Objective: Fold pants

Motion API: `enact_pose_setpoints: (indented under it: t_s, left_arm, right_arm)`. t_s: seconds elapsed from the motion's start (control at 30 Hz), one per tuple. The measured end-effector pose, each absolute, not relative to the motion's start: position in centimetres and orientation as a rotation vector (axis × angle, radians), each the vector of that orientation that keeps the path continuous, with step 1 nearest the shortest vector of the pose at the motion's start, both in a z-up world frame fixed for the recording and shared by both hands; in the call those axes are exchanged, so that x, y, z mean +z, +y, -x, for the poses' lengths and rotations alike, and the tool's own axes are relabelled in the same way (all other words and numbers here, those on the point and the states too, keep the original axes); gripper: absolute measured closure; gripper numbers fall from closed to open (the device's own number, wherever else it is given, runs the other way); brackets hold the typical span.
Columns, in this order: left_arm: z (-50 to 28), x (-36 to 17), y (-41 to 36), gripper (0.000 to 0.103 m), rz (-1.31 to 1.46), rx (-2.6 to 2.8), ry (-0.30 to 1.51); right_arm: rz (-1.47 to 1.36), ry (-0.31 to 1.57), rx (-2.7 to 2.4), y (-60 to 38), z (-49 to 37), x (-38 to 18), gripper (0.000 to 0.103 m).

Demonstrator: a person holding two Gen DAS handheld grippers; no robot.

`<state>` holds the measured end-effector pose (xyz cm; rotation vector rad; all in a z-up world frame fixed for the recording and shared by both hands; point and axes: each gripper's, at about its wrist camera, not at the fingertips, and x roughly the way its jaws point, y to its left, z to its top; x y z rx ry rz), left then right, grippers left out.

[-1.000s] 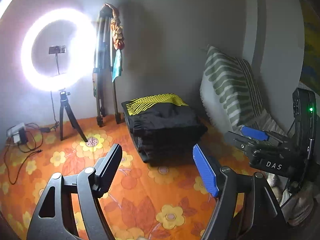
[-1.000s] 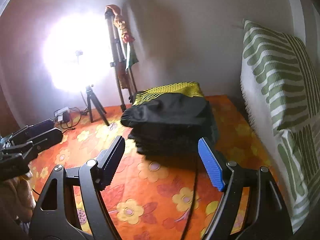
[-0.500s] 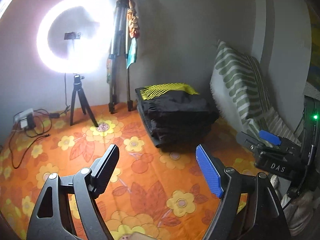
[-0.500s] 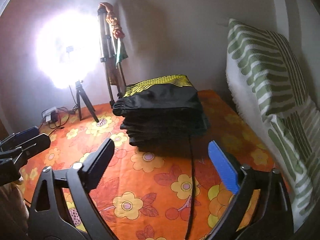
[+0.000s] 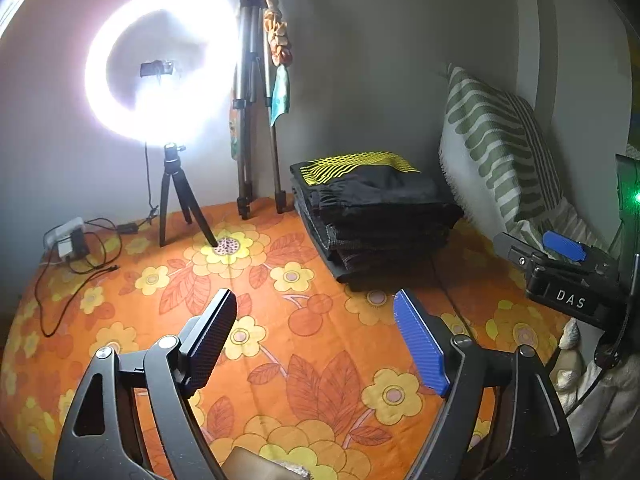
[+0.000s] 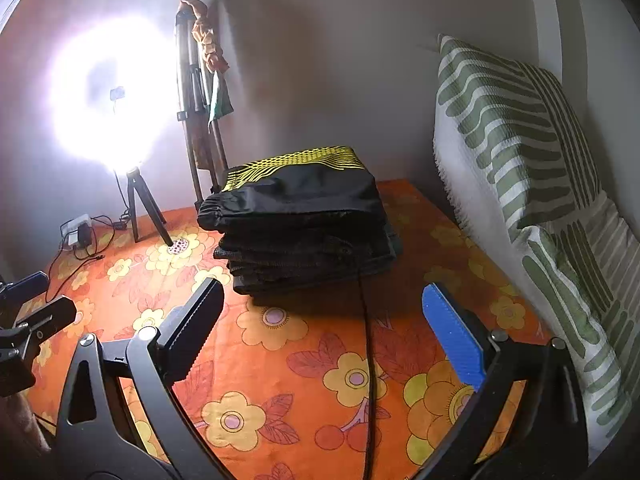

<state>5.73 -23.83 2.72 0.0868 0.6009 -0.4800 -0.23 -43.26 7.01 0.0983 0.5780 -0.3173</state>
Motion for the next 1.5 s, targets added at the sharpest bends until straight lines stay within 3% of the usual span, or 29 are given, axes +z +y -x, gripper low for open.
enact_pose_setpoints:
  t_s: [1.5]
  left_arm:
    - [-4.87, 2.90, -24.40, 0.021, -0.086, -0.474, 0.588]
  right_arm:
    - [-0.072, 0.530, -0.330, -42.53, 0.85, 7.85, 0.001]
